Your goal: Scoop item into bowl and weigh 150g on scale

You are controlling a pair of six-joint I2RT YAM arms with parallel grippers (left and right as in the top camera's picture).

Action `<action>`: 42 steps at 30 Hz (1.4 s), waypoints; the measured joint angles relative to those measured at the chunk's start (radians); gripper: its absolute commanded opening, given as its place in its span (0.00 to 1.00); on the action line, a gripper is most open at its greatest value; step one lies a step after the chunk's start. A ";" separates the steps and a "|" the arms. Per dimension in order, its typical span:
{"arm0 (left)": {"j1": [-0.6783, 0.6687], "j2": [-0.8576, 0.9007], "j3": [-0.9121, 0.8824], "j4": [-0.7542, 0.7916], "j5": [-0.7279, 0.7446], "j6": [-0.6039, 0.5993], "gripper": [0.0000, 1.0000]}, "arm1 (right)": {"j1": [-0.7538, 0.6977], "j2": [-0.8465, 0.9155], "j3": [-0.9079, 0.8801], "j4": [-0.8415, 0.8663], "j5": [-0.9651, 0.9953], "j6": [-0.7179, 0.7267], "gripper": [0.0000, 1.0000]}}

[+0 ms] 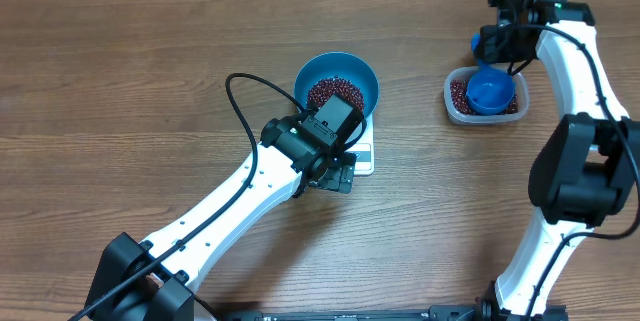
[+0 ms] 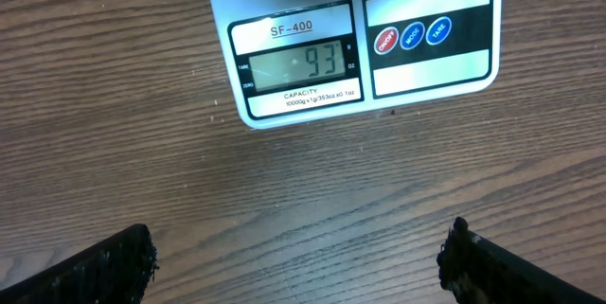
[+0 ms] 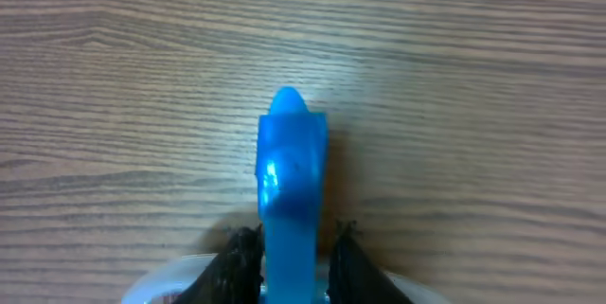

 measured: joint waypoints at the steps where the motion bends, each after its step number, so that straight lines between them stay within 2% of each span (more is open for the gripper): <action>1: 0.000 0.000 0.000 0.000 0.000 0.000 0.99 | 0.000 -0.005 0.002 -0.007 0.007 0.002 0.25; 3: 0.000 0.000 0.000 0.000 0.000 0.000 1.00 | -0.002 -0.009 0.005 -0.015 0.015 0.006 0.35; 5: 0.000 0.000 0.000 0.000 0.000 0.000 0.99 | -0.003 -0.009 0.005 -0.013 0.016 0.025 0.52; 7: 0.000 0.000 0.000 0.000 0.000 0.000 1.00 | -0.004 -0.009 0.005 0.006 0.013 0.035 0.60; 13: 0.000 0.000 0.000 0.000 0.000 0.000 1.00 | -0.004 -0.008 -0.003 0.095 0.007 0.037 0.62; 22: 0.000 0.000 0.000 0.000 0.000 0.000 1.00 | -0.024 0.063 -0.003 0.115 -0.133 0.037 0.54; 29: 0.000 0.000 0.000 0.000 0.000 0.000 1.00 | -0.030 0.115 -0.013 0.145 -0.160 0.039 0.21; 33: 0.000 0.000 0.000 0.000 0.000 0.000 0.99 | -0.034 0.116 -0.013 0.140 -0.171 0.038 0.12; 42: 0.000 0.000 0.000 0.000 0.000 0.000 1.00 | -0.077 0.111 0.012 0.040 -0.179 0.038 0.07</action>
